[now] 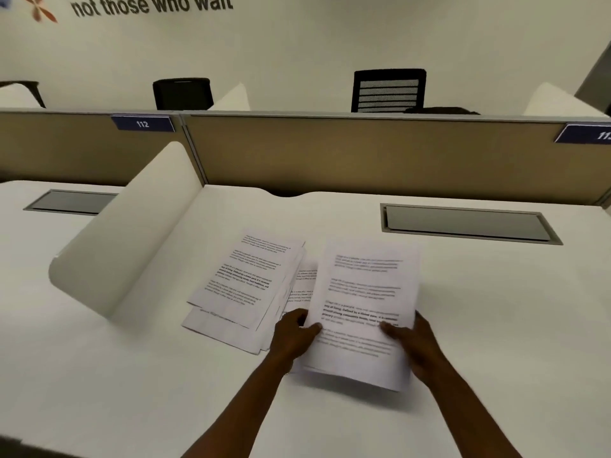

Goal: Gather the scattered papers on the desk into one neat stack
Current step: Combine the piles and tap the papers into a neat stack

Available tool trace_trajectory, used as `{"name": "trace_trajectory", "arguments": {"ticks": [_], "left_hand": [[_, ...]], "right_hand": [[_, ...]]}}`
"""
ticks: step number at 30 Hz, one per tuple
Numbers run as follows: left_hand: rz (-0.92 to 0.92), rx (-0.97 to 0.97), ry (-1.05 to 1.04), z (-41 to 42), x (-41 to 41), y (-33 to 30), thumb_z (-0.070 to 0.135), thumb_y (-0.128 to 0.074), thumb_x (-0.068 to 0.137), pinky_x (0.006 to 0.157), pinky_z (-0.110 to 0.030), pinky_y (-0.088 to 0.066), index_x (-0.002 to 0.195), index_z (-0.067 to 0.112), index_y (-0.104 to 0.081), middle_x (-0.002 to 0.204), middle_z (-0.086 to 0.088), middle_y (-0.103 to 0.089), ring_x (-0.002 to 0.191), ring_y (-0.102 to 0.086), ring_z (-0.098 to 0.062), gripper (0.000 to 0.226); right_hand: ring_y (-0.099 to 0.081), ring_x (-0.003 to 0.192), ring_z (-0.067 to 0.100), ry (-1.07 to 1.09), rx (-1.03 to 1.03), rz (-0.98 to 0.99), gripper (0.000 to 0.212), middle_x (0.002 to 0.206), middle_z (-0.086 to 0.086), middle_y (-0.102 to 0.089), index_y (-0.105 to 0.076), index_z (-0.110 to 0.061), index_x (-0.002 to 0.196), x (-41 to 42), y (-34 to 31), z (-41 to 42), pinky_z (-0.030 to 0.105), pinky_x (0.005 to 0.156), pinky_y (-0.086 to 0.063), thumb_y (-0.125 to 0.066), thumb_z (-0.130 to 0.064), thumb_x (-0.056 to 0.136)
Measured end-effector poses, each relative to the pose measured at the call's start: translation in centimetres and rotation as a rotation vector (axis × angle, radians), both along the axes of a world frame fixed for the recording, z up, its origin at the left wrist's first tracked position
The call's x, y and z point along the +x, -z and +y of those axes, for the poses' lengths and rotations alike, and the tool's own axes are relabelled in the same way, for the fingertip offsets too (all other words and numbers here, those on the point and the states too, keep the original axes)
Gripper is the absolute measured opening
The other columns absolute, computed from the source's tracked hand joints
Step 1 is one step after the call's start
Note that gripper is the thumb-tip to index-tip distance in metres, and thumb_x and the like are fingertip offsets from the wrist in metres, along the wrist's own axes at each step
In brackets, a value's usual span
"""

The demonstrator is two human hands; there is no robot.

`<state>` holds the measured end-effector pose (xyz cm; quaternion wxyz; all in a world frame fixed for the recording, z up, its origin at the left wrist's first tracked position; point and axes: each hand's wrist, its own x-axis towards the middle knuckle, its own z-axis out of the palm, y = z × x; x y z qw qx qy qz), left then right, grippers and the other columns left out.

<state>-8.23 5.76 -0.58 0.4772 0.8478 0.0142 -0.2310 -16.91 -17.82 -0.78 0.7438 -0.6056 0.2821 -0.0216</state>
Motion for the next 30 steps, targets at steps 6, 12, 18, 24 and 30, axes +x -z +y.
{"name": "trace_trajectory", "arguments": {"ticks": [6,12,18,24,30], "left_hand": [[-0.203,0.345,-0.022,1.2,-1.4,1.5,0.042,-0.069,0.083,0.111,-0.038,-0.036,0.141,0.015,-0.047,0.146,-0.006,-0.043,0.136,-0.036,-0.024,0.067],[-0.286,0.568,0.128,1.2,-2.6,2.7,0.04,-0.058,0.089,0.11,-0.037,-0.034,0.153,0.016,-0.027,0.156,-0.004,-0.033,0.139,-0.032,-0.025,0.075],[-0.329,0.649,0.155,1.0,-2.4,3.8,0.036,-0.06,0.089,0.108,-0.039,-0.037,0.148,0.016,-0.038,0.156,-0.006,-0.035,0.139,-0.034,-0.027,0.066],[-0.337,0.674,0.157,0.9,-2.1,3.7,0.038,-0.064,0.087,0.106,-0.039,-0.04,0.143,0.017,-0.046,0.151,-0.007,-0.041,0.137,-0.037,-0.028,0.062],[-0.338,0.674,0.178,1.0,-2.2,3.6,0.038,-0.061,0.089,0.108,-0.038,-0.038,0.145,0.017,-0.042,0.153,-0.007,-0.037,0.138,-0.035,-0.027,0.063]], "right_hand": [[-0.066,0.106,0.024,-0.099,-0.358,0.169,0.056,0.117,0.0,-0.07,-0.06,-0.019,0.128,2.7,1.1,4.0,0.038,0.097,-0.052,-0.078,-0.014,0.076],[-0.033,0.139,0.039,-0.307,-0.878,0.408,0.076,0.15,0.019,-0.038,-0.042,-0.025,0.143,3.2,0.1,6.3,0.05,0.109,-0.038,-0.069,-0.051,0.076],[0.001,0.148,0.049,-0.582,-0.955,0.519,0.099,0.163,0.02,0.012,0.002,-0.039,0.154,3.5,-0.4,10.4,0.063,0.114,-0.019,-0.062,-0.058,0.081],[-0.005,0.147,0.051,-0.587,-0.98,0.474,0.104,0.161,0.027,0.011,0.008,-0.035,0.154,3.5,-0.2,11.5,0.059,0.115,-0.024,-0.064,-0.056,0.082],[-0.026,0.143,0.045,-0.507,-0.863,0.435,0.107,0.159,0.024,-0.021,-0.012,-0.026,0.155,4.9,-0.4,10.9,0.05,0.116,-0.032,-0.062,-0.069,0.071]]}}
